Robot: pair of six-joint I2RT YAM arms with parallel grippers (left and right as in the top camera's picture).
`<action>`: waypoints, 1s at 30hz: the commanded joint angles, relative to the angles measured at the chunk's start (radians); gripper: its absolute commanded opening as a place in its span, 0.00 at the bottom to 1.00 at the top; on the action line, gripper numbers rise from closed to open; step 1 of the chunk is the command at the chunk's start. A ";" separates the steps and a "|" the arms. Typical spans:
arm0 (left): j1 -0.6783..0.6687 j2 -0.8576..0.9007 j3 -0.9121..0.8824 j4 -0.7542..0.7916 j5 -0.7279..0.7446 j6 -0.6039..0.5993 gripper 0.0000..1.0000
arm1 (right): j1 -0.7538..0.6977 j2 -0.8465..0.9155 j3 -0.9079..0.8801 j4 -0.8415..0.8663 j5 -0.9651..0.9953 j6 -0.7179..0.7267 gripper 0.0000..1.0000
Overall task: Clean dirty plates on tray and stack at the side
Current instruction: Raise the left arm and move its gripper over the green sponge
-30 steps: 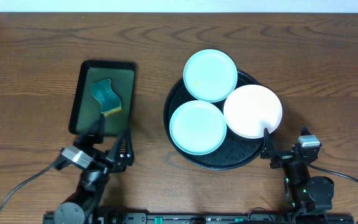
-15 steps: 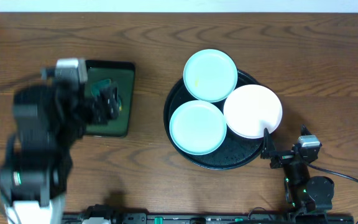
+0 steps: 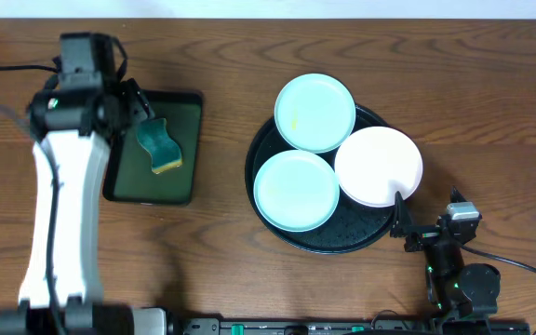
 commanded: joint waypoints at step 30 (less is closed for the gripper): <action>0.098 0.529 0.019 0.154 0.309 0.222 0.81 | 0.010 -0.002 -0.002 -0.004 0.003 -0.012 0.99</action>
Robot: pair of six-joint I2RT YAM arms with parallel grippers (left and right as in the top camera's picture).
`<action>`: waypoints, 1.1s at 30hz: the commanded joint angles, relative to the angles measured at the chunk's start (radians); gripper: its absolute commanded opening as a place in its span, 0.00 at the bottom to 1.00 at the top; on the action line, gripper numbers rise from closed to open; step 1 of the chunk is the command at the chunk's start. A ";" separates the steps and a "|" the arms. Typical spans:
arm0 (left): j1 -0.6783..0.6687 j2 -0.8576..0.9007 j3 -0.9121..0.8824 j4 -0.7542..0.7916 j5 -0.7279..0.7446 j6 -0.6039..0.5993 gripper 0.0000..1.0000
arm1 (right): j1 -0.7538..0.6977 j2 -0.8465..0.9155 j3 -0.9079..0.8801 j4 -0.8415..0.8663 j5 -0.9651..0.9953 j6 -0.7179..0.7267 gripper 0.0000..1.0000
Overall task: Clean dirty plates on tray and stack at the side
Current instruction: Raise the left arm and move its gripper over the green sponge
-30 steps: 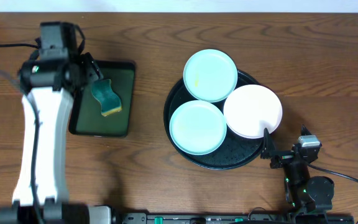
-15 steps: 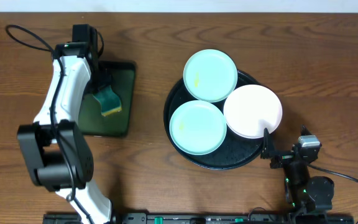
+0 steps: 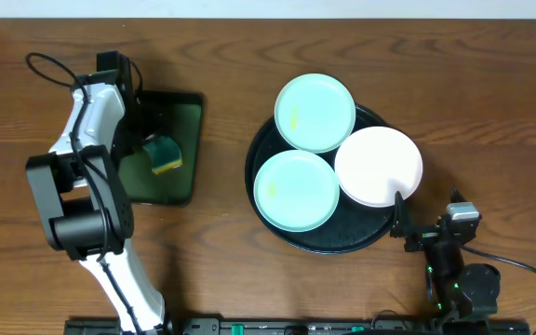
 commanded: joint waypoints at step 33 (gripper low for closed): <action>-0.011 0.018 -0.064 0.159 -0.080 0.045 0.80 | 0.010 -0.002 -0.002 -0.004 0.003 -0.012 0.99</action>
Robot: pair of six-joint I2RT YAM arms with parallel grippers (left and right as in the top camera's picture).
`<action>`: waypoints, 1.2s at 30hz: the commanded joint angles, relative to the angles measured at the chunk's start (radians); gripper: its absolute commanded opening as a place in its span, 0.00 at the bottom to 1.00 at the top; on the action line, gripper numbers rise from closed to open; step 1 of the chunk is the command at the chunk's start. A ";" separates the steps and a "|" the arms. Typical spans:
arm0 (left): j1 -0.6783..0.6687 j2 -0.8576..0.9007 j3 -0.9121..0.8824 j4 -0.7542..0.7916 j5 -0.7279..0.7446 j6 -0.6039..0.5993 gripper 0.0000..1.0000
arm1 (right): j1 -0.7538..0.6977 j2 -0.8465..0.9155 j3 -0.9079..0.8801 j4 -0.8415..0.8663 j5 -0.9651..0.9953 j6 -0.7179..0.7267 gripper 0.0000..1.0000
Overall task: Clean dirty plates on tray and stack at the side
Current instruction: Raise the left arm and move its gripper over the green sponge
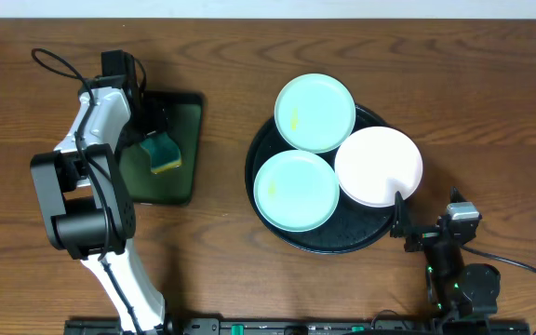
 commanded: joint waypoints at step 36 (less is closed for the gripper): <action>0.002 0.016 -0.107 0.051 -0.009 0.010 0.70 | 0.010 -0.002 -0.002 -0.004 0.003 -0.012 0.99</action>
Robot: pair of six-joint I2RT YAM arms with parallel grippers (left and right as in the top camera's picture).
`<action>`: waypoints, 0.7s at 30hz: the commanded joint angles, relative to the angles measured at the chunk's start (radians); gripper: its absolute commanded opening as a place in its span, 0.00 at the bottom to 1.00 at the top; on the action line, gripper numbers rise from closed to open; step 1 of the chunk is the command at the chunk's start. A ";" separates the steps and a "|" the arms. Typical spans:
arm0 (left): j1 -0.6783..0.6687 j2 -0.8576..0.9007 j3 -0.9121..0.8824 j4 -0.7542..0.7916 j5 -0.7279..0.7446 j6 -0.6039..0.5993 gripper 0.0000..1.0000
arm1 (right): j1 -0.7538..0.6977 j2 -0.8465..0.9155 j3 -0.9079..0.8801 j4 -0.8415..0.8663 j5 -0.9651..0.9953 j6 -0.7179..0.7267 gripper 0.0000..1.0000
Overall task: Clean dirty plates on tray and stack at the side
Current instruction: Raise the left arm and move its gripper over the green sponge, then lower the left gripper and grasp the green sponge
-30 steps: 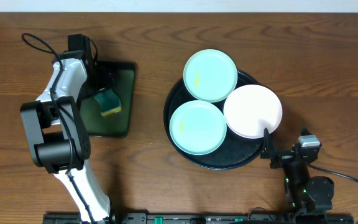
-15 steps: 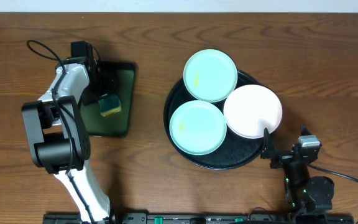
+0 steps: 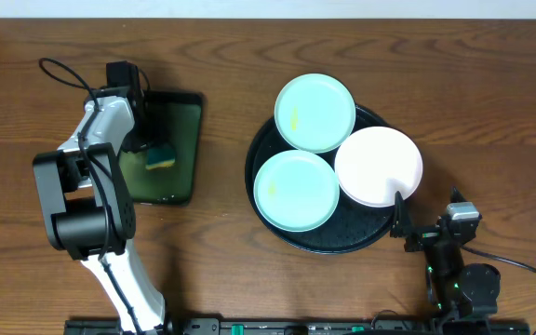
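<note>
On a round black tray (image 3: 344, 245) lie three plates: a teal plate (image 3: 314, 112) with a yellow smear at the back, a second teal plate (image 3: 296, 191) in front and a white plate (image 3: 378, 166) on the right. A green and yellow sponge (image 3: 162, 159) lies on a small dark green tray (image 3: 180, 121) at the left. My left gripper (image 3: 147, 144) is down on the sponge's upper end, its fingers hidden under the wrist. Folded at the front right, my right gripper (image 3: 398, 207) looks shut, with its tip at the white plate's front edge.
The left arm's white links and a black cable (image 3: 63, 70) take up the table's left side. The right arm's base (image 3: 459, 279) sits at the front edge. Bare wood lies between the two trays and behind them.
The left gripper has shifted slightly forward over the sponge, and less of the sponge shows. The sponge now lies a little lower and more crosswise on its tray. Plates and right arm are unchanged.
At first the left arm was stretched along the left side, its gripper at the back edge of the green tray with the sponge fully visible. Then the arm was folded, with its gripper down at the sponge. It has stayed there, covering more of the sponge each time.
</note>
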 commanded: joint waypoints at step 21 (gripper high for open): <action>0.003 -0.076 -0.017 -0.193 -0.017 0.009 0.74 | 0.010 -0.002 -0.002 -0.004 0.003 -0.012 0.99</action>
